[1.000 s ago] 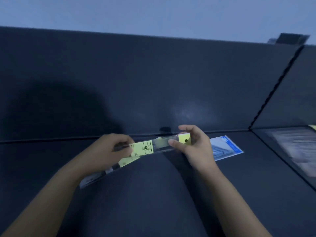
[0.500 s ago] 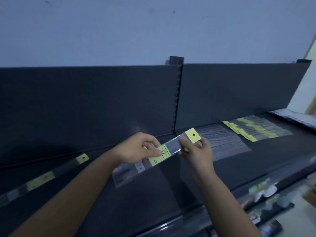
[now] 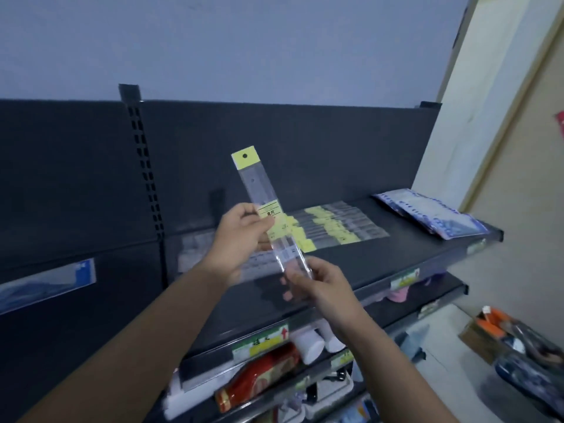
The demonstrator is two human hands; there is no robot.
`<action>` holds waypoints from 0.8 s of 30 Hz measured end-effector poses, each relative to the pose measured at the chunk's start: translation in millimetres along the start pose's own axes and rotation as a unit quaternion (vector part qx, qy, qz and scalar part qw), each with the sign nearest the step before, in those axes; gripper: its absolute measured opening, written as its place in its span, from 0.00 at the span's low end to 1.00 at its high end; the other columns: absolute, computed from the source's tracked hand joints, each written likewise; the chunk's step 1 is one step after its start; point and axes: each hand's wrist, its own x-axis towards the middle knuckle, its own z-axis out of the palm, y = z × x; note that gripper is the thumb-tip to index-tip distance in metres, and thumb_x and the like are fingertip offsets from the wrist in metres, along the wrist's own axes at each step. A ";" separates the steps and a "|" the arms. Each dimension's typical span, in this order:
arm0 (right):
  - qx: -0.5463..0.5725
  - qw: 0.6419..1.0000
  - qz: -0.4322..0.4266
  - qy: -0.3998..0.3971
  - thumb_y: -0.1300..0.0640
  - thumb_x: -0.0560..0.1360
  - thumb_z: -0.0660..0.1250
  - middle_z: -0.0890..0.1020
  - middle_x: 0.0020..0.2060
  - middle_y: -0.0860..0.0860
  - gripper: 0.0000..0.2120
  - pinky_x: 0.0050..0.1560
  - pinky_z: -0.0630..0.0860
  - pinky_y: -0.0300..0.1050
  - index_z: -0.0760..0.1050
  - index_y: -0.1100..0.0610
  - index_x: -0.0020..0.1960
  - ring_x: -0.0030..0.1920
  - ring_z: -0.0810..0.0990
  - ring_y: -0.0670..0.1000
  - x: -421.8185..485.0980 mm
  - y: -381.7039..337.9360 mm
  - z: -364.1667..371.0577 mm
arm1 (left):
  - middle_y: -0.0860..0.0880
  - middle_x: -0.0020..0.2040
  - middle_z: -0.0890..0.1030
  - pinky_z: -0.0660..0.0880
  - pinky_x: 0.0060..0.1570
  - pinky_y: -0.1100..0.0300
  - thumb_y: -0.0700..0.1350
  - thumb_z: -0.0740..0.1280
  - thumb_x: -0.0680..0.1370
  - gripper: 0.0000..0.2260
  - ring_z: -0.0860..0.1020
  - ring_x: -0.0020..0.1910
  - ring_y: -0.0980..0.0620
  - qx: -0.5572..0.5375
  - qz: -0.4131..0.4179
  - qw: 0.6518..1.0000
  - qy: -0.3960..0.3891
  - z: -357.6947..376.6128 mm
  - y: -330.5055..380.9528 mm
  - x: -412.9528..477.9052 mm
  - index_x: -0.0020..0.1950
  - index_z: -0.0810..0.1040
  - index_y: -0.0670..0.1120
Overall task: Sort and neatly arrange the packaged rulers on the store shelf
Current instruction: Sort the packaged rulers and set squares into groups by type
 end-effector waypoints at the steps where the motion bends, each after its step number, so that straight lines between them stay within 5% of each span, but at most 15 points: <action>1: 0.007 1.000 -0.006 0.010 0.63 0.77 0.66 0.81 0.35 0.53 0.04 0.36 0.76 0.39 0.78 0.60 0.44 0.32 0.78 0.50 4.7 -1.3 -18.1 | 0.46 0.43 0.83 0.79 0.39 0.59 0.37 0.70 0.76 0.07 0.82 0.35 0.52 -0.022 -0.002 1.000 0.005 11.4 0.7 6.4 0.52 0.74 0.44; 6: 0.112 0.992 0.019 0.054 0.61 0.70 0.72 0.82 0.35 0.56 0.06 0.31 0.75 0.39 0.78 0.59 0.46 0.30 0.75 0.49 32.1 -5.6 -106.5 | 0.45 0.50 0.84 0.81 0.43 0.59 0.39 0.73 0.74 0.16 0.84 0.43 0.49 -0.088 0.020 0.996 0.024 40.1 10.9 54.3 0.59 0.73 0.43; 9: 0.076 0.997 0.018 0.025 0.60 0.67 0.73 0.81 0.35 0.57 0.08 0.30 0.73 0.38 0.78 0.60 0.45 0.30 0.76 0.48 52.1 -7.4 -148.6 | 0.54 0.61 0.75 0.77 0.52 0.59 0.49 0.76 0.70 0.23 0.78 0.55 0.54 0.045 0.074 0.993 0.077 52.7 10.6 92.4 0.62 0.71 0.51; 13: 0.006 0.999 0.030 -0.031 0.63 0.70 0.70 0.78 0.38 0.58 0.03 0.32 0.74 0.38 0.78 0.60 0.44 0.32 0.74 0.49 84.8 -12.4 -191.0 | 0.60 0.64 0.69 0.61 0.67 0.55 0.59 0.74 0.68 0.24 0.63 0.68 0.55 0.347 0.260 0.901 0.030 76.9 -2.1 130.4 0.61 0.70 0.61; 18: -0.075 0.993 0.057 -0.072 0.67 0.72 0.66 0.77 0.35 0.55 0.02 0.33 0.72 0.36 0.77 0.64 0.43 0.31 0.74 0.48 134.2 -15.3 -236.5 | 0.59 0.72 0.63 0.41 0.68 0.55 0.70 0.62 0.67 0.25 0.53 0.73 0.56 0.542 0.273 0.793 -0.048 107.0 -22.9 165.4 0.63 0.71 0.67; 21: -0.090 0.991 0.060 -0.079 0.68 0.72 0.65 0.77 0.32 0.56 0.05 0.33 0.70 0.35 0.79 0.64 0.40 0.31 0.73 0.49 160.0 -7.3 -254.2 | 0.66 0.49 0.80 0.54 0.70 0.54 0.66 0.64 0.71 0.12 0.71 0.59 0.62 0.517 0.159 0.827 -0.156 115.6 -29.0 176.4 0.47 0.79 0.62; 24: -0.142 0.985 0.049 -0.081 0.66 0.72 0.70 0.76 0.35 0.56 0.04 0.35 0.65 0.39 0.81 0.59 0.43 0.35 0.71 0.51 184.6 5.2 -268.0 | 0.57 0.40 0.82 0.75 0.47 0.61 0.55 0.68 0.75 0.05 0.78 0.41 0.61 0.471 0.068 0.848 -0.235 118.5 -38.0 181.9 0.43 0.81 0.57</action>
